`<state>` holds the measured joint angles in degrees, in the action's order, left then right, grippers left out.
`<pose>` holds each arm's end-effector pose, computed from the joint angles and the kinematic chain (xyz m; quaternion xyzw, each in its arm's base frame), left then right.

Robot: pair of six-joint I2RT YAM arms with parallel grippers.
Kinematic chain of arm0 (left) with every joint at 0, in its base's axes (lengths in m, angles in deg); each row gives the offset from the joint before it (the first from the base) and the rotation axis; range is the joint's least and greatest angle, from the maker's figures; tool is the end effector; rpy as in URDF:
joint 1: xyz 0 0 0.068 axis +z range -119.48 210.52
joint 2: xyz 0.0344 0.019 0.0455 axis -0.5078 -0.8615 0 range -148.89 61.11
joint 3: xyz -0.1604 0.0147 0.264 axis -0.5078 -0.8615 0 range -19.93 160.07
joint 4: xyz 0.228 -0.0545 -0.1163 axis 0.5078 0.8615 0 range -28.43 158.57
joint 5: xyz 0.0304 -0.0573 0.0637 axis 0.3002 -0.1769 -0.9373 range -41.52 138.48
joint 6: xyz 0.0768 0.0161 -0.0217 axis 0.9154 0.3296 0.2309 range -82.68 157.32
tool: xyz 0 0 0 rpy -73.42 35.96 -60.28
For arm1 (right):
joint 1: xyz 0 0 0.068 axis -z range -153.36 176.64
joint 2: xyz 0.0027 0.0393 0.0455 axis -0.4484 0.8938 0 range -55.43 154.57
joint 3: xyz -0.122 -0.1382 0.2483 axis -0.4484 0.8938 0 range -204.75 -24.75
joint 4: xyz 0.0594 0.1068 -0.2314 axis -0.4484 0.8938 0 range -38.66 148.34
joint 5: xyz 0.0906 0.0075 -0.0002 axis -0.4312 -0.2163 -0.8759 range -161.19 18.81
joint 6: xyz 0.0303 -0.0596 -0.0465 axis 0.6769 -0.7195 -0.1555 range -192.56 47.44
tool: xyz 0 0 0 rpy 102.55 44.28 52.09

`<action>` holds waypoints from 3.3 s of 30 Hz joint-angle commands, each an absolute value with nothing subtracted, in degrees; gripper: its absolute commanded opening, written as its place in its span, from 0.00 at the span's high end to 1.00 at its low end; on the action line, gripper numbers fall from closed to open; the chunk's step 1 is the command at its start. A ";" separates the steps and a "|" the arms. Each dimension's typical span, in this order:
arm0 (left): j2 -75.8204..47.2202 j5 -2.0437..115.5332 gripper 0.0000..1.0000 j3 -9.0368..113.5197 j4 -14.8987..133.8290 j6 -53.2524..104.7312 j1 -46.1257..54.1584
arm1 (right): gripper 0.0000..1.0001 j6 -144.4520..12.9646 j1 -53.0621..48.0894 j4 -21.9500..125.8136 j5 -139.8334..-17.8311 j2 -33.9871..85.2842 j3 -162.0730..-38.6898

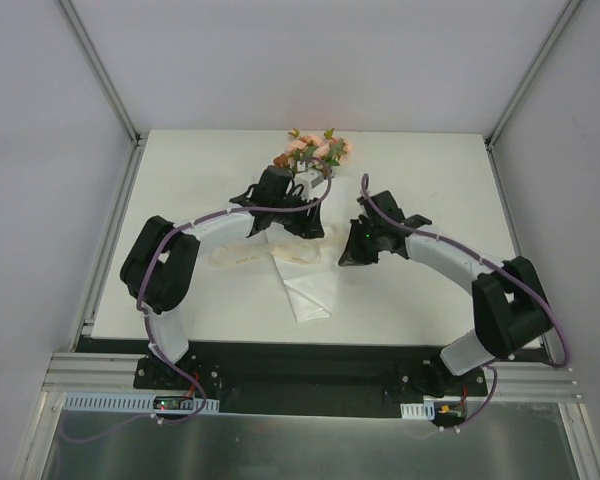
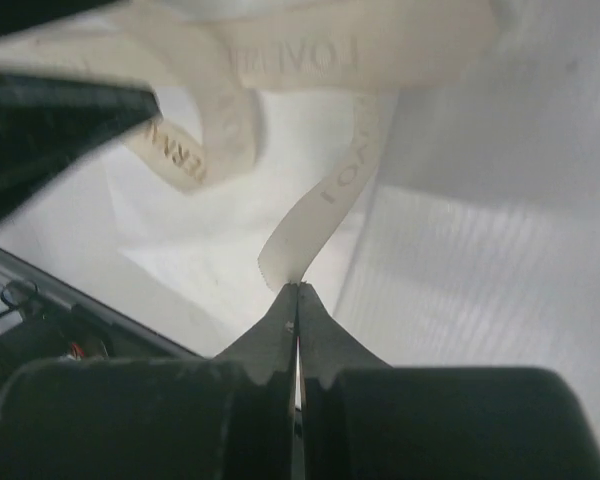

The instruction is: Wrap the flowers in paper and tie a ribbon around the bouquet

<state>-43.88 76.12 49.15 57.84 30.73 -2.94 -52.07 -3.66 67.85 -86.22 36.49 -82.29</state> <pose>0.3552 -0.2740 0.2367 0.3098 0.8000 -0.3572 0.3695 0.2983 0.1955 0.2155 -0.1235 0.9271 0.2536 0.2469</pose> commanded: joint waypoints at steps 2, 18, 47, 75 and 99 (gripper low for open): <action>-38.22 82.23 0.50 48.81 57.35 17.47 2.03 | 0.99 -54.45 -3.77 81.65 -89.21 24.82 -78.28; -13.06 63.25 0.05 25.61 82.92 2.52 26.82 | 0.99 -68.16 -1.75 104.77 -81.91 22.61 -102.35; -13.09 56.04 1.00 36.67 86.09 12.00 30.16 | 0.99 -74.85 11.96 112.59 -88.59 20.68 -123.16; -16.06 48.75 1.00 40.10 94.70 19.74 31.39 | 0.99 -70.54 32.35 108.39 -68.19 29.20 -109.83; -18.70 48.04 0.35 38.26 94.79 11.75 38.25 | 0.64 -70.71 34.46 101.08 -66.63 49.07 -112.99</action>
<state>-20.08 44.34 37.39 94.87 13.90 37.74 -70.30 34.19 102.91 -66.83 48.16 -110.70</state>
